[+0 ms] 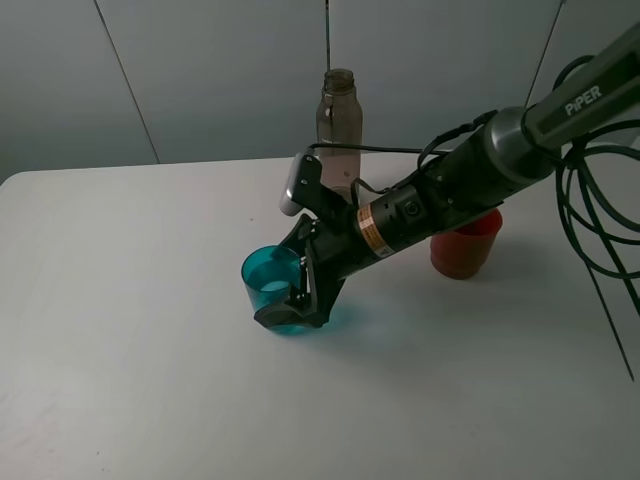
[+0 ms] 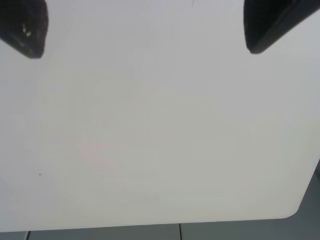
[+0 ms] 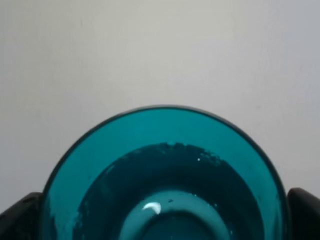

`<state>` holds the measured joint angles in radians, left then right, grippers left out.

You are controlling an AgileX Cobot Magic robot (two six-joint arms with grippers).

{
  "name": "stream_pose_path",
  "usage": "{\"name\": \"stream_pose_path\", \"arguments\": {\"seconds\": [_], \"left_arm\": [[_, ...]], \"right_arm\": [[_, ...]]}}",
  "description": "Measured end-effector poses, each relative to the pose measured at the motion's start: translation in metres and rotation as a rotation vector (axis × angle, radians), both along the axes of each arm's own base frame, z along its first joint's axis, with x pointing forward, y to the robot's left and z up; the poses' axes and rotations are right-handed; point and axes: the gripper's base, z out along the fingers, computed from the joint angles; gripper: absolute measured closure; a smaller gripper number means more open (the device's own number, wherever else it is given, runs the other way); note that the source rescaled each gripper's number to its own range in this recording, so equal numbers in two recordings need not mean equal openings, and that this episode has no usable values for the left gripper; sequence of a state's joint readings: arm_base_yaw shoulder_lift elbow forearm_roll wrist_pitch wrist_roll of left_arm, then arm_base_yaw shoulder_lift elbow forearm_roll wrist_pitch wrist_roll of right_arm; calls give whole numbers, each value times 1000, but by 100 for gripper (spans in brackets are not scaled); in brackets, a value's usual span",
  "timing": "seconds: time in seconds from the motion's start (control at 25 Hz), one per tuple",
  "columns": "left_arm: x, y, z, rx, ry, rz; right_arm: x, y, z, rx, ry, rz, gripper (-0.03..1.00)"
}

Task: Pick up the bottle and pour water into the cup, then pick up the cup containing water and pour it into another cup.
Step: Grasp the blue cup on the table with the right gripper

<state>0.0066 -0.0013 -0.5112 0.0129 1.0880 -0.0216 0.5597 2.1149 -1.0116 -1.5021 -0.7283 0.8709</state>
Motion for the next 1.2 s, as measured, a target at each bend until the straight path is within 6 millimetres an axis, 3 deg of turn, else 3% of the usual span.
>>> {"name": "stream_pose_path", "arguments": {"seconds": [0.76, 0.8, 0.88, 0.92, 1.2], "left_arm": [[0, 0, 0, 4, 0, -2], [0, 0, 0, 4, 0, -2], [0, 0, 0, 4, 0, -2], [0, 0, 0, 4, 0, -2], [0, 0, 0, 2, 0, -1]], "right_arm": [[1, 7, -11, 11, 11, -30, 0], [2, 7, -11, 12, 9, -31, 17], [2, 7, -11, 5, 2, -34, 82], [3, 6, -12, 0, 1, -40, 87], [4, 6, -12, -4, -4, -50, 87]]}}
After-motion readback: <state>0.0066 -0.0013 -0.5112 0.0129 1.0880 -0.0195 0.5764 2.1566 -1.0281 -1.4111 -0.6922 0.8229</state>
